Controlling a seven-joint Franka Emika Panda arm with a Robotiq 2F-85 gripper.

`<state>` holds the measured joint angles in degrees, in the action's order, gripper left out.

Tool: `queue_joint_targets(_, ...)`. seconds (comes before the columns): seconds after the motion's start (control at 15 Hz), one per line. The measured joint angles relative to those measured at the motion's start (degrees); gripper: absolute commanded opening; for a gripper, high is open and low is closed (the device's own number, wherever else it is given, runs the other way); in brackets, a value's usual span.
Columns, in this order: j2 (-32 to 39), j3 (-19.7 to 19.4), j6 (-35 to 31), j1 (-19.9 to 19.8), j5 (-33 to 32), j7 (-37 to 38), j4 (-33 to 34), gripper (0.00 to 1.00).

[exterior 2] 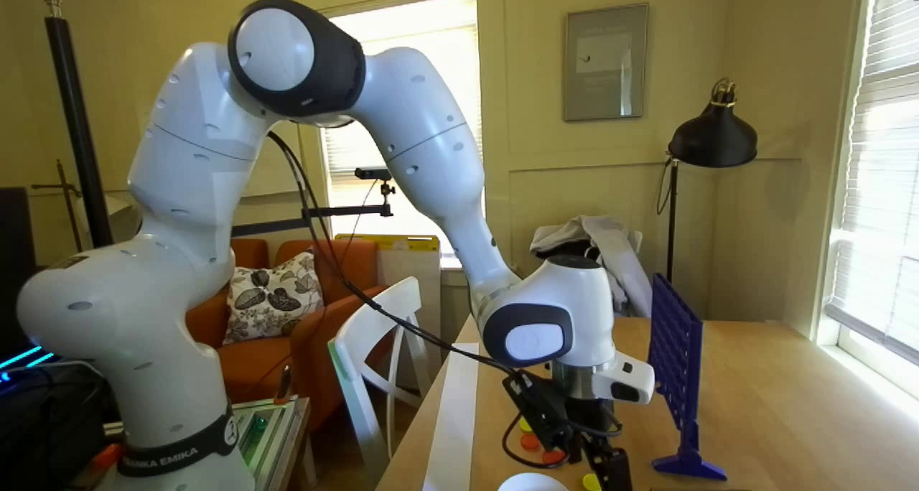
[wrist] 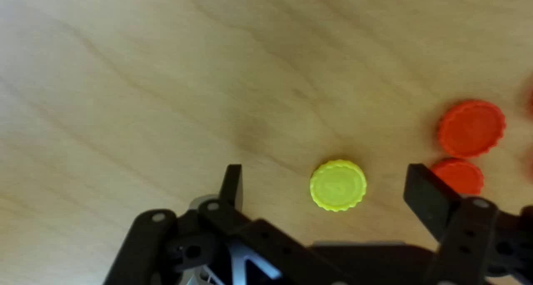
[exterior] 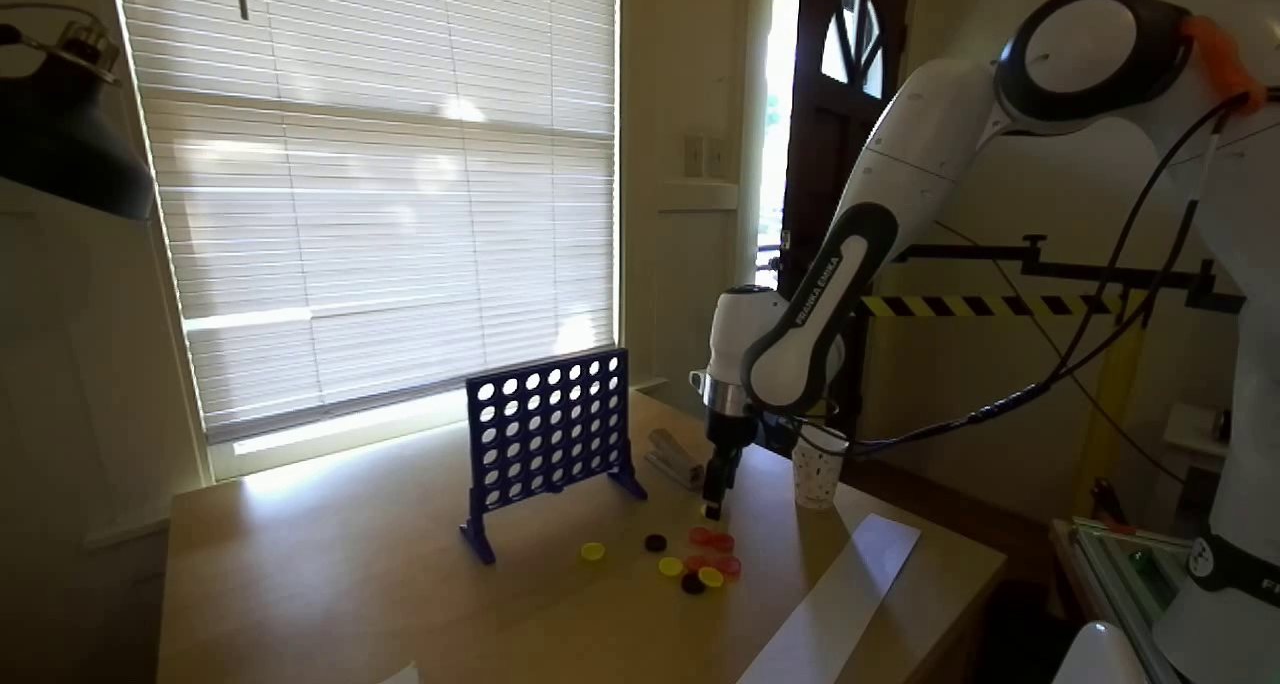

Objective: Put the yellow chip into the connect four game

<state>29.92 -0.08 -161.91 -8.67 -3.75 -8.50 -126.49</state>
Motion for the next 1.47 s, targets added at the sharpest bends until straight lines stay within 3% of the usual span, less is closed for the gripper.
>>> queue_joint_targets(0.47,3.26,-0.03,-0.01,0.08,-0.05,-0.11,3.92,1.0)
queue_joint_targets(0.6,4.0,0.02,-0.01,0.09,-0.05,-0.19,5.01,0.74)
queue_joint_targets(0.93,4.69,0.43,0.05,0.11,-0.05,-0.63,6.62,0.39)
queue_joint_targets(1.0,4.69,0.44,0.08,0.11,-0.05,-0.75,6.84,0.72)
queue_joint_targets(1.13,4.69,0.53,0.24,0.04,-0.04,-0.85,7.16,0.78)
queue_joint_targets(1.33,4.71,1.46,0.92,-0.51,0.11,-0.91,7.33,0.97)
queue_joint_targets(1.4,4.73,2.17,1.41,-0.85,0.29,-0.96,7.33,0.94)
queue_joint_targets(1.47,4.74,2.86,2.1,-1.11,0.47,-0.99,7.33,0.62)
